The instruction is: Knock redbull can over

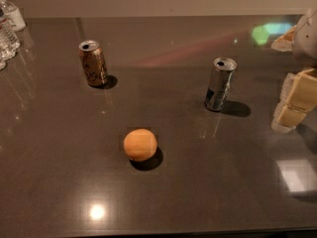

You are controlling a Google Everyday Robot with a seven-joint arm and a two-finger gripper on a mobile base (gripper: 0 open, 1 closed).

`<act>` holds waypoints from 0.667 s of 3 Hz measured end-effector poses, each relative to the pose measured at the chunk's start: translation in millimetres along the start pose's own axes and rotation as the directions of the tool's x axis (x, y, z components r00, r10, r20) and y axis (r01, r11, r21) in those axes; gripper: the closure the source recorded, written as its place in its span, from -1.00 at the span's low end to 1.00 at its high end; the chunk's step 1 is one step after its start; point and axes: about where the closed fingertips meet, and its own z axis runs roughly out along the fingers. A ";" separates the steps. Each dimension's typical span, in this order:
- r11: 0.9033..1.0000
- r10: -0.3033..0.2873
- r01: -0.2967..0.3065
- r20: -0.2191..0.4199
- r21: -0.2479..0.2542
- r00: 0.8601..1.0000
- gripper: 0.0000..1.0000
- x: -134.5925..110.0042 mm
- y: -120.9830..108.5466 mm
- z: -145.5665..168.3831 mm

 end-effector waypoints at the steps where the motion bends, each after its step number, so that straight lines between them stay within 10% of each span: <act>1: 1.000 0.000 0.000 0.003 0.002 1.000 -1.00 -0.5 -0.9 -0.1; 2: 1.000 0.030 -0.029 0.055 -0.009 0.998 -1.00 -4.1 -11.7 8.1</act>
Offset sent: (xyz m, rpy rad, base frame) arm 0.0328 0.0024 -0.0139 0.1503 0.0168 -0.0311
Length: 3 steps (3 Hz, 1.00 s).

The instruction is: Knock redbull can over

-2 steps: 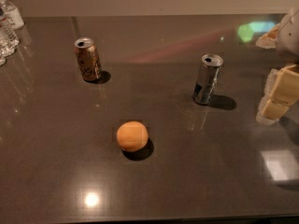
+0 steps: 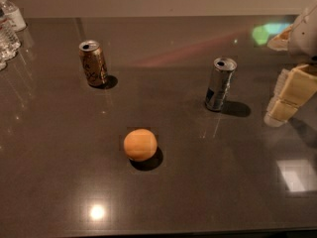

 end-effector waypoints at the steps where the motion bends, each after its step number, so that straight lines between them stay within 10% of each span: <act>1: 0.999 0.050 -0.049 0.076 -0.014 0.996 -1.00 -3.2 -19.8 15.8; 3: 0.994 0.112 -0.113 0.282 -0.014 0.953 -1.00 -10.6 -56.9 49.8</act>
Offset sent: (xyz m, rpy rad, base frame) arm 0.0786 -0.0037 -0.0310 0.3188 -0.0573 -0.0510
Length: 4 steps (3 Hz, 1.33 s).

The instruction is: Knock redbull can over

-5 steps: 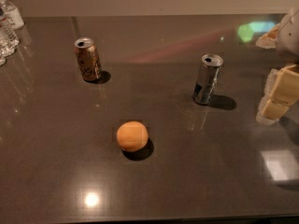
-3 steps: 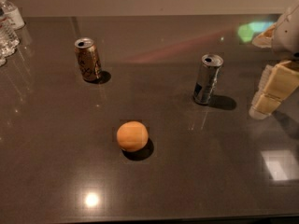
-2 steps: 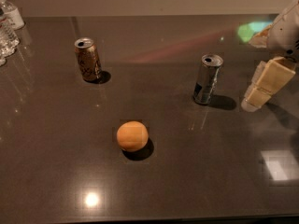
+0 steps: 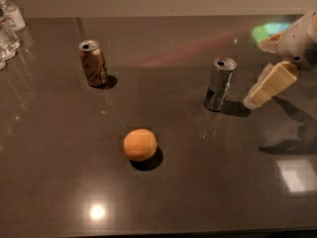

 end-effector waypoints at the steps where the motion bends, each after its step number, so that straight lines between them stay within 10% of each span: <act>1: 1.000 0.026 -0.027 0.116 0.010 0.993 -1.00 -4.9 -11.9 15.5; 4: 0.997 0.079 -0.070 0.379 -0.037 0.922 -1.00 -25.6 -20.2 55.3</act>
Offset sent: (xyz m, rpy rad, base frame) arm 0.0436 0.0234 -0.0199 0.3496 -0.1078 -0.0062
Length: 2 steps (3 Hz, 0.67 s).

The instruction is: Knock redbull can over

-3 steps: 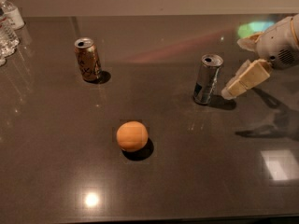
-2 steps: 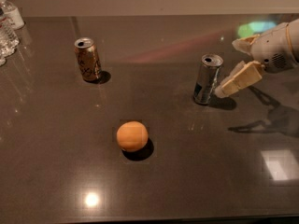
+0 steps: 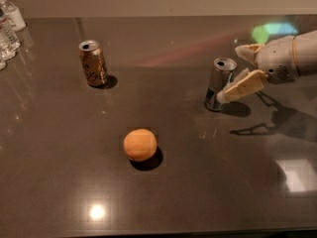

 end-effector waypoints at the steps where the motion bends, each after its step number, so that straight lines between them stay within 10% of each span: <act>1: 1.000 0.014 -0.013 0.045 -0.019 0.999 -1.00 0.9 1.9 11.6; 2: 1.000 0.025 -0.023 0.065 -0.021 0.998 -0.65 -0.6 5.2 17.7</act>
Offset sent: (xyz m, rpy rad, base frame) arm 0.0027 0.0177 -0.0123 0.0978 -0.0023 -0.0024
